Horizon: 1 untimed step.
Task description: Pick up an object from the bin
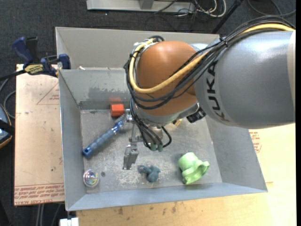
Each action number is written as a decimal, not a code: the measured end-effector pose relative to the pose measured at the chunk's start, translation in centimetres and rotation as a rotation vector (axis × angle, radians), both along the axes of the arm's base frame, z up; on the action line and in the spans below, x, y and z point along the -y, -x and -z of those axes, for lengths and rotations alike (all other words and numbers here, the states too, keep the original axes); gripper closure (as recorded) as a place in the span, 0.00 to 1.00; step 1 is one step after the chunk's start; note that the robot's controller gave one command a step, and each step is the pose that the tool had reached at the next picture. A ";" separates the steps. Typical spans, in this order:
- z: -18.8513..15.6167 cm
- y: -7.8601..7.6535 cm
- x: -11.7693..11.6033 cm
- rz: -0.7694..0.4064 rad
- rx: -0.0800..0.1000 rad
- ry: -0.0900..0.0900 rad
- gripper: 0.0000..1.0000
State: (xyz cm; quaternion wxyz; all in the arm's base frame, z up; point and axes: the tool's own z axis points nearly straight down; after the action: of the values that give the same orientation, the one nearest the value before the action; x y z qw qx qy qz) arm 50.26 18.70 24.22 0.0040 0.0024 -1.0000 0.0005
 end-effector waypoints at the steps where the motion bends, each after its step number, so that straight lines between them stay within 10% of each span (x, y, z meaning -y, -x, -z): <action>1: 14.6 -6.1 -2.5 -0.141 0.025 -0.009 0.00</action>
Offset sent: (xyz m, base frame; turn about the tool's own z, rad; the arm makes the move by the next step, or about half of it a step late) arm 0.0563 0.0220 -0.1492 -0.1420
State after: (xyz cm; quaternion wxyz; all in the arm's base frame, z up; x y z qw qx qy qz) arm 56.38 21.16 9.66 -0.0083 0.0727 -0.9973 -0.0035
